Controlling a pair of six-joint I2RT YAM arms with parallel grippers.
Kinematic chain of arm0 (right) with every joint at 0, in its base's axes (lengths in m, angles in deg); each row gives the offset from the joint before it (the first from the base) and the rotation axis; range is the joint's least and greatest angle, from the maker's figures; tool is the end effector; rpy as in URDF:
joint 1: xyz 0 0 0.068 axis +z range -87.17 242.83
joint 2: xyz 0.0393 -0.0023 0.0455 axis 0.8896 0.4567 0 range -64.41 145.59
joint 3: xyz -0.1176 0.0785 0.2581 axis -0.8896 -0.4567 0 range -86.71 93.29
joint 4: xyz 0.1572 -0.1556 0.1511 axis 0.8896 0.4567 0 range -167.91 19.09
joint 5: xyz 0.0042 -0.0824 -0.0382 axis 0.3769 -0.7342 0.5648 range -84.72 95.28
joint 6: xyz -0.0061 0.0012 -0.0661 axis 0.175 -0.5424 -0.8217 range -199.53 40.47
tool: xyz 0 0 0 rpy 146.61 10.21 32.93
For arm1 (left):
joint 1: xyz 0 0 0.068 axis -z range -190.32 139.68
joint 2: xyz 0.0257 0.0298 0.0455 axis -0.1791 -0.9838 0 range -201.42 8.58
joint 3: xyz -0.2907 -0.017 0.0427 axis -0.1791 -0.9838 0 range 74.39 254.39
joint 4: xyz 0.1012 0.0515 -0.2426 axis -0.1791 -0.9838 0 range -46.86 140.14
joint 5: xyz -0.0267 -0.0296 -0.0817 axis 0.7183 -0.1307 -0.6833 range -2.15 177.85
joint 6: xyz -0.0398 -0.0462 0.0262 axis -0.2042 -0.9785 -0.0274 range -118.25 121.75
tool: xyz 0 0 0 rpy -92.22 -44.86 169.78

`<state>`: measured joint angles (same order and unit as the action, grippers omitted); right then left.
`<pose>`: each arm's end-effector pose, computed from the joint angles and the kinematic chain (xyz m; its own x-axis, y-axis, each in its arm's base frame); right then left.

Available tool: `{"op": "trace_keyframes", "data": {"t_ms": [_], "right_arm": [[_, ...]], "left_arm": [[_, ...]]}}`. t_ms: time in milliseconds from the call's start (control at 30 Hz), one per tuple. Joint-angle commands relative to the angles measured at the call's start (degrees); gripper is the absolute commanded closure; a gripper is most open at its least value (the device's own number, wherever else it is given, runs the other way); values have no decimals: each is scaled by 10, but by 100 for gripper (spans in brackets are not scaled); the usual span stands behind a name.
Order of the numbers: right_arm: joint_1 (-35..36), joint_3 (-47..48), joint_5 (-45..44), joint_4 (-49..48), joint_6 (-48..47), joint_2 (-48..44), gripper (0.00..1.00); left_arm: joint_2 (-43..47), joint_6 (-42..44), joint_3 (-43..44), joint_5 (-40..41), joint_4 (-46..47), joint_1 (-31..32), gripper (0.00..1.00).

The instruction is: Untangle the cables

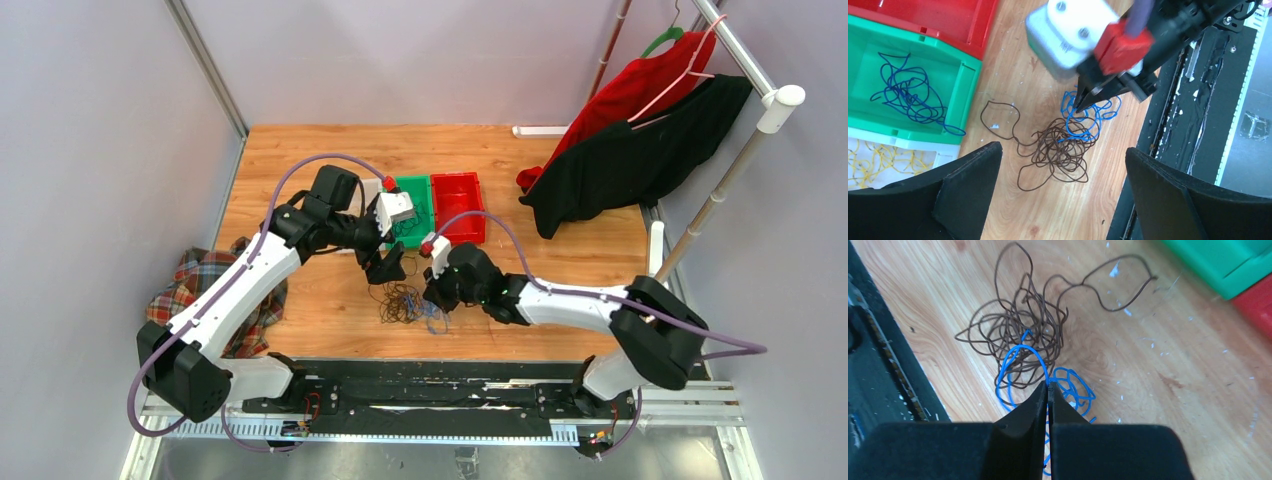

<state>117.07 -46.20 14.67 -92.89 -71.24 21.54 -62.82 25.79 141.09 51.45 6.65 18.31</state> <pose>0.1846 0.2711 0.1978 -0.4205 -0.3403 -0.8410 -0.8308 0.5170 0.2062 0.2152 -0.1530 0.3372 -0.2990 0.5366 -0.7891 0.9358 0.3267 -0.1324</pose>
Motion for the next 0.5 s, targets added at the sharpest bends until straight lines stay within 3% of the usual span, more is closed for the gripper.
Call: {"op": "trace_keyframes", "data": {"t_ms": [0,133,467], "right_arm": [[-2,-6,-18,-14,5,-73,99],[4,-10,1,-5,17,-120,99],[31,-13,8,-28,43,-184,99]], "left_arm": [[4,7,-8,-23,-6,1,2],[-14,3,-15,-56,-5,2,1],[-54,-11,0,-125,-5,22,15]]}}
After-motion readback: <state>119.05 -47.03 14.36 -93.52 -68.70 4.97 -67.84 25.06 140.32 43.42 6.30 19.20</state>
